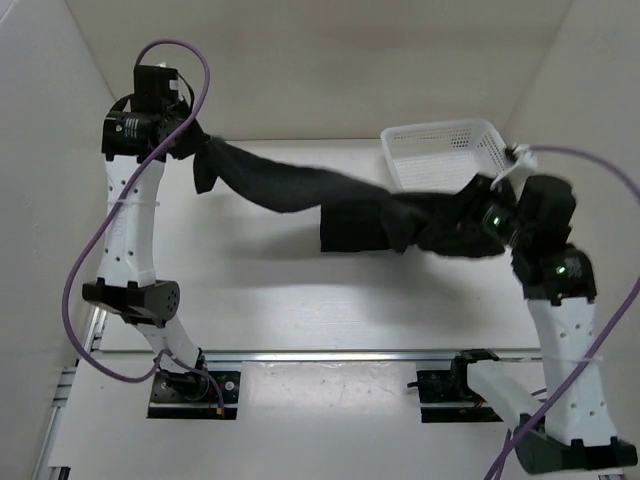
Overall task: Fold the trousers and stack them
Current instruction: Flatten the trousers out
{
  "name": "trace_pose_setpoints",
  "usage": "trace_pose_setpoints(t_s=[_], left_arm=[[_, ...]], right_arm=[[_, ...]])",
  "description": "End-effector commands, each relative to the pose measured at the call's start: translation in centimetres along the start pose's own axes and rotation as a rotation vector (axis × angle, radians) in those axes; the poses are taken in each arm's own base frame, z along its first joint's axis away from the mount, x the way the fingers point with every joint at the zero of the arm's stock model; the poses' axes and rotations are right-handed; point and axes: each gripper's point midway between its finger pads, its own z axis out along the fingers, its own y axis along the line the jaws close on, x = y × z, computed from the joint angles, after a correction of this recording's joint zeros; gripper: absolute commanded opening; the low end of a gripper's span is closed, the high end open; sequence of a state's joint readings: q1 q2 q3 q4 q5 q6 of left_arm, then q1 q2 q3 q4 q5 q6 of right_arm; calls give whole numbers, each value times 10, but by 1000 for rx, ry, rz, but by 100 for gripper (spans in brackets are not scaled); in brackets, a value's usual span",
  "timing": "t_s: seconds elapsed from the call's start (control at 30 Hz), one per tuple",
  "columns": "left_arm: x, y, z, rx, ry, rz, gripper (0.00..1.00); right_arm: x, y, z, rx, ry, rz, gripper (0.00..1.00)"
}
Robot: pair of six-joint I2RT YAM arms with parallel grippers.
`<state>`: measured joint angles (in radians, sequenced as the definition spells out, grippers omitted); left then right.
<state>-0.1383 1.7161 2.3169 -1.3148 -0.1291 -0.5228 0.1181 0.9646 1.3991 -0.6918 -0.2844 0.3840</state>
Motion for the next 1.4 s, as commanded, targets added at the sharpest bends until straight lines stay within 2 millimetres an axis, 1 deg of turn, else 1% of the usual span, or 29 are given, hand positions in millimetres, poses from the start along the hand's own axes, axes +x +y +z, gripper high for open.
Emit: trace_pose_setpoints(t_s=[0.0,0.03,0.07,0.1,0.13,0.17,0.23,0.27,0.3,0.33,0.37,0.4,0.43,0.47,0.5,0.53,0.57,0.6,0.63,0.73,0.83,0.87,0.9,1.03,1.17,1.2,1.27,1.33,1.37], left_arm=[[15,-7,35,19,105,34,19],[12,-20,37,80,112,42,34],[18,-23,46,89,147,43,70],[25,-24,60,85,184,44,86],[30,-22,64,74,200,32,96],[47,-18,70,54,251,41,100],[49,-13,68,42,232,33,100],[74,-4,77,14,294,43,100],[76,-2,67,24,278,42,80],[86,0,67,39,294,40,66],[110,5,76,36,339,47,51],[112,8,65,46,320,37,26],[122,11,63,52,339,35,18],[142,22,66,24,384,28,14],[149,23,58,31,387,36,10],[156,27,56,23,400,36,10],[166,37,56,-6,416,41,10],[169,41,53,-17,413,43,10],[168,42,45,-8,399,42,10],[170,52,35,-30,380,47,10],[170,58,31,-59,367,41,14],[172,59,30,-63,375,42,14],[175,61,31,-69,384,43,15],[181,66,30,-86,392,37,22],[192,72,31,-101,415,39,39],[194,74,29,-102,418,40,45],[195,75,31,-102,418,40,45],[200,72,29,-90,427,45,51],[198,71,27,-87,419,35,57]], right_arm=[[96,-29,10,14,203,107,46],[118,-31,10,8,268,125,63],[135,-37,9,44,309,121,77],[152,-50,-1,127,360,128,91],[147,-58,-6,188,335,114,97],[138,-64,-14,235,285,95,100],[106,-78,-22,345,160,63,100],[99,-84,-15,372,162,58,96],[90,-86,-6,376,150,60,50],[87,-88,4,382,164,63,21],[88,-97,28,402,212,72,1],[83,-99,45,389,219,62,0],[82,-105,59,394,238,52,0],[95,-118,86,414,315,68,0],[86,-122,100,434,308,47,0],[101,-138,125,456,376,44,0],[104,-145,135,476,397,45,0],[98,-151,147,482,390,49,0],[113,-164,163,487,444,73,0],[122,-174,196,480,467,104,0],[136,-183,219,474,508,131,0],[127,-183,227,467,490,128,0],[135,-189,236,475,511,132,0],[123,-197,256,487,490,111,0],[120,-202,273,486,487,110,0],[117,-201,276,486,478,118,0],[110,-197,279,474,472,119,0],[89,-184,271,447,429,112,0],[94,-183,264,451,440,114,0]])
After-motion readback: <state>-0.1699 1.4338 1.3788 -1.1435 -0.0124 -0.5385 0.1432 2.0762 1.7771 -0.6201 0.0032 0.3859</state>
